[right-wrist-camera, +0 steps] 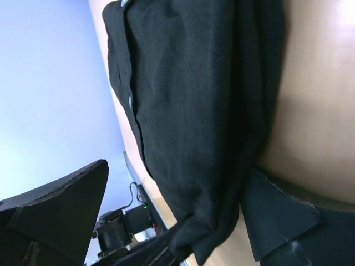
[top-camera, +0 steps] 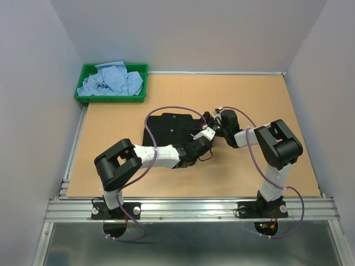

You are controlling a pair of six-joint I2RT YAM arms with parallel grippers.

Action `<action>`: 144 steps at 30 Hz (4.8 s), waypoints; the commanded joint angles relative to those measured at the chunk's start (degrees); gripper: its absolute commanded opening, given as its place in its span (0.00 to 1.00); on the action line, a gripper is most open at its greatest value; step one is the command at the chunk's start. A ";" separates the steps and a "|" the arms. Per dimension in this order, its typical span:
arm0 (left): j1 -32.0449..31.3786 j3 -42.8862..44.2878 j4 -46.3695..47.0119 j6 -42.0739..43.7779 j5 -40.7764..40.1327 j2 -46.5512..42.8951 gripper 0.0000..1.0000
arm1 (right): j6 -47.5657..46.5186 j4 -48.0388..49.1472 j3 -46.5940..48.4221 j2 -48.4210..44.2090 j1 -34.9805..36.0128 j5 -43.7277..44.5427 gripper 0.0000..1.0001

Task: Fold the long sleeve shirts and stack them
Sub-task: Fold the shirt

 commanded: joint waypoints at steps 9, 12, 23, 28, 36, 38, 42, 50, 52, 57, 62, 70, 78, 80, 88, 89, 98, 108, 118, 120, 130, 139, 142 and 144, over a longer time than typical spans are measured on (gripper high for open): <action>0.29 3.33 -1.45 -5.63 -0.24 -5.03 0.00 | 0.38 0.02 2.42 7.30 1.86 1.86 0.96; 0.29 3.59 -1.45 -5.63 0.29 -5.29 0.00 | 0.21 0.02 3.13 8.61 1.95 1.42 0.95; 2.66 -1.50 -1.63 -9.76 -1.47 -10.21 0.00 | -1.29 -4.10 -1.07 4.33 1.08 5.27 0.94; 4.51 -2.47 -1.63 -10.03 -0.68 -12.06 0.00 | -4.62 -10.50 -2.76 -0.51 -1.03 9.94 0.96; 4.69 -3.52 0.21 -9.76 2.13 -13.55 0.00 | -4.72 -10.88 -0.13 0.71 -0.95 5.64 0.97; 4.78 -4.05 0.74 -9.68 2.84 -13.64 0.00 | -4.02 -9.39 1.10 2.46 -0.60 4.24 0.97; 4.69 -5.02 1.53 -9.59 3.72 -13.73 0.00 | -3.40 -9.12 4.62 5.54 0.63 2.65 0.97; 4.34 -5.55 3.29 -9.15 3.98 -14.17 0.00 | -1.38 -9.38 10.42 11.52 3.71 1.86 0.96; 4.16 -5.72 3.64 -8.88 3.98 -14.52 0.00 | -1.46 -9.38 11.56 12.84 3.97 1.68 0.94; 3.63 -6.69 4.44 -8.44 4.60 -14.44 0.00 | -2.61 -10.52 13.85 15.91 4.50 1.24 0.89; 3.02 -8.00 4.70 -8.53 4.60 -14.35 0.00 | -6.30 -13.16 15.00 16.88 4.50 0.80 0.74; 3.02 -10.55 3.12 -12.92 4.51 -17.42 0.50 | -9.81 -13.95 11.92 14.34 4.41 0.80 0.22; 6.95 -10.12 0.57 -14.68 7.39 -25.67 0.77 | -15.70 -17.37 11.92 11.61 3.71 1.07 0.00; 9.77 -9.85 -0.74 -14.60 8.90 -27.70 0.81 | -18.93 -18.60 11.92 11.00 3.01 0.72 0.01; 29.28 -8.53 -5.58 -10.30 17.07 -34.30 0.98 | -32.63 -28.07 14.20 7.48 -2.25 -1.40 0.01; 31.56 -8.71 -5.93 -10.12 17.43 -34.30 0.98 | -34.49 -29.67 15.07 7.48 -2.79 -1.48 0.01; 45.82 -14.42 -4.62 -7.57 17.26 -37.02 0.97 | -59.18 -55.76 29.92 5.37 -11.04 1.15 0.02; 46.26 -14.16 -4.88 -8.53 12.51 -36.76 0.97 | -78.54 -76.71 48.55 9.33 -13.43 28.54 0.01; 46.26 -13.98 -4.79 -9.50 10.84 -35.44 0.97 | -85.12 -76.71 59.63 4.32 -14.92 74.94 0.01; 46.26 -13.81 -4.79 -9.50 10.75 -35.35 0.97 | -90.57 -73.03 61.84 3.27 -15.19 86.11 0.01; 46.26 -13.72 -4.79 -9.85 10.75 -35.35 0.97 | -104.13 -57.81 53.69 1.06 -13.43 103.01 0.01; 46.26 -13.89 -4.79 -9.76 10.40 -35.97 0.97 | -94.64 -58.34 41.37 11.24 -3.33 103.20 0.01; 46.26 -13.89 -4.79 -9.76 10.22 -36.14 0.96 | -87.62 -63.06 40.74 14.24 0.71 101.10 0.01; 46.26 -13.89 -4.70 -9.76 10.13 -36.06 0.96 | -78.78 -72.02 44.50 17.14 3.35 95.50 0.01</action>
